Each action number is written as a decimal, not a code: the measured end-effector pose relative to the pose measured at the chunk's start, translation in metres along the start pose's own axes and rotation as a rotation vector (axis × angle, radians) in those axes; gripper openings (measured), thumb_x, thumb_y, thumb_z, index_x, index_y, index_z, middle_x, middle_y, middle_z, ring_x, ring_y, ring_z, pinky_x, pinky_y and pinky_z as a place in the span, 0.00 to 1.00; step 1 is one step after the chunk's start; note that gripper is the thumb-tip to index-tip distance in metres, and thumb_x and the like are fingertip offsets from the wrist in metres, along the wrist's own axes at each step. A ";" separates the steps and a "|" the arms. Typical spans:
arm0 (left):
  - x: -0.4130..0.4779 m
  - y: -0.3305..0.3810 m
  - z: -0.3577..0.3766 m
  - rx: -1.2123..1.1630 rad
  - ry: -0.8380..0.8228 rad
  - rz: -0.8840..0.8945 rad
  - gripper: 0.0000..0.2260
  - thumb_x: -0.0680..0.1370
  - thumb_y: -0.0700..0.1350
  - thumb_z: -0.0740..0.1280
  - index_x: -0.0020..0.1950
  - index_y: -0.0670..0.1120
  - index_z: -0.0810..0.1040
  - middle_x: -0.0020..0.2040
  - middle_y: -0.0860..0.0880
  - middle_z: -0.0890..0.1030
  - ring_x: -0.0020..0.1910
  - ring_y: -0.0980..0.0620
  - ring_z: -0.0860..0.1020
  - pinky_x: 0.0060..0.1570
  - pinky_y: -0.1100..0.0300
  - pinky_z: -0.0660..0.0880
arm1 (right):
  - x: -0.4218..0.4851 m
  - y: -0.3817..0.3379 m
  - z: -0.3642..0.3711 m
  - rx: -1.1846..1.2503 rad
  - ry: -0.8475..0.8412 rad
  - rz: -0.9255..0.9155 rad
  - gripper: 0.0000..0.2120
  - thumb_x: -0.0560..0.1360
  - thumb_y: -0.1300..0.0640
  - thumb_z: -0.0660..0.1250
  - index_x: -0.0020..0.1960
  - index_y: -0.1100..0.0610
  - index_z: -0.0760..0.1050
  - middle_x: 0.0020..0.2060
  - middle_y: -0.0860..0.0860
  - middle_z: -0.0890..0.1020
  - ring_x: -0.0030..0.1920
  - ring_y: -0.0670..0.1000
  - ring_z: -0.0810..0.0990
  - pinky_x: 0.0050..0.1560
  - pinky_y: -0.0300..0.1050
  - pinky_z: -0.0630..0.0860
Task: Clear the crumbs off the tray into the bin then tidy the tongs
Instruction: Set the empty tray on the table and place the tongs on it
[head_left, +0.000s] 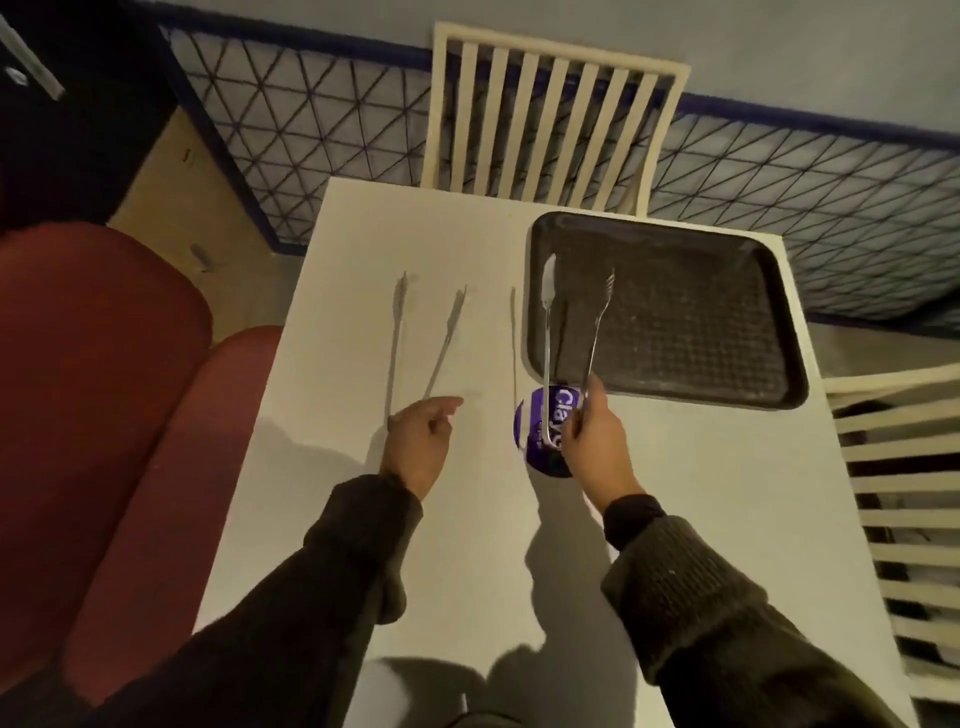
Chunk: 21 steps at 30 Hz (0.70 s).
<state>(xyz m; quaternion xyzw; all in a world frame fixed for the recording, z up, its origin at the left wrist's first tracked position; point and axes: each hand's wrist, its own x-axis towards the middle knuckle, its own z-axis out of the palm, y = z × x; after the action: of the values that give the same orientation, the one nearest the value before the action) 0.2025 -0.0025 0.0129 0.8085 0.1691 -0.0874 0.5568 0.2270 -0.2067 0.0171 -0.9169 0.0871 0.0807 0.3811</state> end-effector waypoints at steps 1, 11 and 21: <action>0.003 0.004 0.010 0.026 -0.021 0.006 0.13 0.78 0.37 0.59 0.57 0.48 0.78 0.56 0.50 0.79 0.54 0.49 0.77 0.60 0.53 0.72 | 0.006 0.008 -0.016 -0.015 0.040 -0.023 0.27 0.76 0.63 0.58 0.73 0.56 0.55 0.49 0.58 0.81 0.47 0.58 0.80 0.45 0.48 0.75; 0.043 0.029 0.087 0.000 -0.235 0.017 0.10 0.78 0.42 0.60 0.56 0.46 0.77 0.54 0.47 0.80 0.51 0.50 0.78 0.55 0.54 0.75 | 0.117 0.092 -0.133 -0.230 0.175 0.043 0.27 0.75 0.60 0.60 0.72 0.58 0.57 0.54 0.65 0.79 0.53 0.65 0.78 0.51 0.48 0.72; 0.067 0.027 0.112 0.089 -0.240 0.203 0.13 0.78 0.45 0.60 0.60 0.43 0.76 0.53 0.46 0.80 0.46 0.51 0.79 0.47 0.58 0.78 | 0.160 0.152 -0.149 -0.418 0.048 0.154 0.21 0.76 0.63 0.57 0.68 0.59 0.60 0.54 0.67 0.78 0.53 0.66 0.77 0.50 0.53 0.72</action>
<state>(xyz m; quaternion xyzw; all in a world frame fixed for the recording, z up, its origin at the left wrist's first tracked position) 0.2796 -0.1038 -0.0268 0.8290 0.0144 -0.1342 0.5427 0.3613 -0.4340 -0.0176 -0.9682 0.1474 0.1042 0.1734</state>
